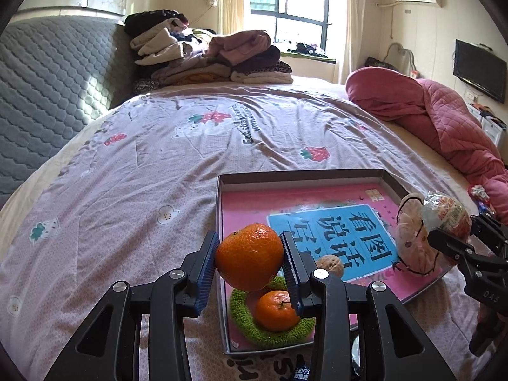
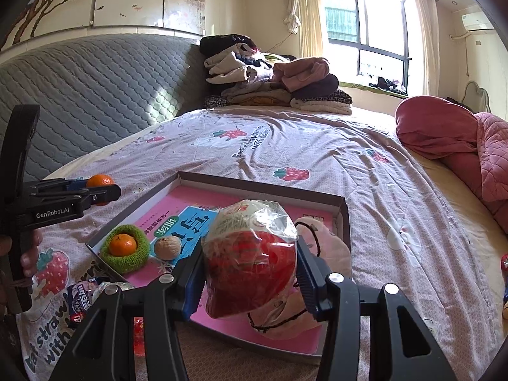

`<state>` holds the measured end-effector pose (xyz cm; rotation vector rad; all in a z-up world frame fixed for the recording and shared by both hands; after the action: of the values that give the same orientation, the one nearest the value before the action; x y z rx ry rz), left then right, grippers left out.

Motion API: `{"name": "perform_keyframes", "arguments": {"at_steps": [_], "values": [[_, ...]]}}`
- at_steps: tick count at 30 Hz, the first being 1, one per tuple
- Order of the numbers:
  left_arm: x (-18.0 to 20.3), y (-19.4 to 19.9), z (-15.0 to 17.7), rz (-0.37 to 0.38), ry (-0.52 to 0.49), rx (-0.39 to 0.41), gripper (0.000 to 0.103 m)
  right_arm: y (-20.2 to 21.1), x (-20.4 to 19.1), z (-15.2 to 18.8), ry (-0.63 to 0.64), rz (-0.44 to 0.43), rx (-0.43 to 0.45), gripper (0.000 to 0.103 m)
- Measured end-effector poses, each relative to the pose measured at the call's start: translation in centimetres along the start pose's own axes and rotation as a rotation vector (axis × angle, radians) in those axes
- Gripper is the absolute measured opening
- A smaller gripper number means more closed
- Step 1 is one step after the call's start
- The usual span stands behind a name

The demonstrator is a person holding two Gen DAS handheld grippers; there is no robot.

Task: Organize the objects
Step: 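Carry the orange over the green ring while the right tool carries the wrapped egg over the tray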

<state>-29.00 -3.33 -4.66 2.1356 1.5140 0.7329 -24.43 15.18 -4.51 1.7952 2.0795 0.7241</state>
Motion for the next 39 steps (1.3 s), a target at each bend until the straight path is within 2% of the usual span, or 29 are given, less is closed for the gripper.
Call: {"name": "perform_keyframes", "arguments": {"at_steps": [22,39], "values": [[5.6,-3.2,3.0,0.087,-0.117,-0.078,0.04,-2.6,-0.7,2.5,0.016,0.003,-0.101,0.051],[6.4,-4.5,4.6,0.122,-0.107,-0.125,0.04,-3.7,-1.1,3.5,0.026,0.022,-0.142,0.051]]}}
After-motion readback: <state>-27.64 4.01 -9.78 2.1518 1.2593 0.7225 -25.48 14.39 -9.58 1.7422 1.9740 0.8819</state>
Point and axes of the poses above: each gripper's, at about its wrist camera, not at the fingertips, and y roughly against the way its jaws point, x to its right, z to its underside, the point moved 8 cm from there along -y, roughly the way its jaws point, and after that the axes turned 12 degrees about z, right-handed, at the moved point
